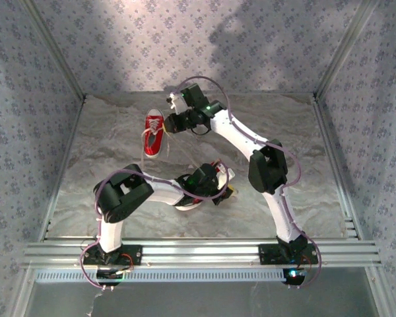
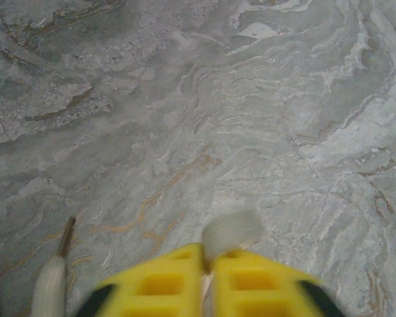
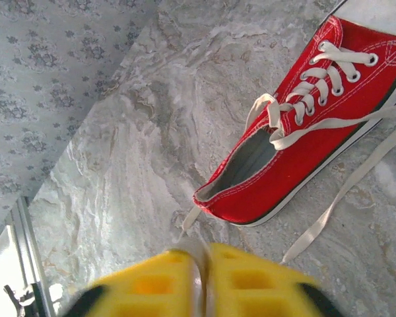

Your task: Tie the shoes

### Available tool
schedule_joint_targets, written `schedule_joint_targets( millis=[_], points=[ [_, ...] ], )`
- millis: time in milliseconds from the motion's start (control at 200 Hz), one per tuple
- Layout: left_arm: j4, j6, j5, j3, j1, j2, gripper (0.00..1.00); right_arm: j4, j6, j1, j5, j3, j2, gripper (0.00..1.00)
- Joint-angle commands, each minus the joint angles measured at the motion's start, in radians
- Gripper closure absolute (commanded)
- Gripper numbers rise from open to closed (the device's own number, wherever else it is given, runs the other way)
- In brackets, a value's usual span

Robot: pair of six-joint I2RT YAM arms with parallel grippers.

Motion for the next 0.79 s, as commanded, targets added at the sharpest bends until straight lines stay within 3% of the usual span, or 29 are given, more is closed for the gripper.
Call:
schedule_joint_targets(
  millis=[0,60,135,240,385,495,600,710,789],
  points=[
    [0.0,-0.004,-0.014,-0.012,-0.02,-0.118,0.53,-0.024,-0.025,-0.006,0.039,0.061,-0.038,0.45],
    [-0.009,-0.003,-0.027,-0.029,-0.02,-0.161,0.46,-0.034,-0.036,-0.008,0.063,0.063,-0.068,0.31],
    [-0.024,-0.004,-0.035,-0.046,-0.02,-0.209,0.19,-0.043,-0.038,-0.016,0.111,0.058,-0.114,0.13],
    [-0.05,-0.007,-0.054,-0.066,-0.022,-0.269,0.01,-0.042,-0.041,-0.031,0.205,0.002,-0.194,0.03],
    [-0.1,0.004,-0.101,-0.102,-0.022,-0.374,0.0,0.004,-0.035,-0.065,0.399,-0.218,-0.375,0.02],
    [-0.153,0.025,-0.172,-0.16,-0.009,-0.498,0.0,0.094,0.011,-0.111,0.543,-0.533,-0.599,0.03],
    [-0.245,0.008,-0.209,-0.194,0.074,-0.605,0.0,0.103,0.062,-0.132,0.643,-0.824,-0.806,0.06],
    [-0.332,-0.015,-0.204,-0.213,0.216,-0.663,0.0,0.11,0.07,-0.117,0.611,-1.108,-0.978,0.06],
    [-0.391,0.005,-0.156,-0.197,0.316,-0.648,0.01,0.125,0.044,-0.093,0.506,-1.265,-1.073,0.07]
  ],
)
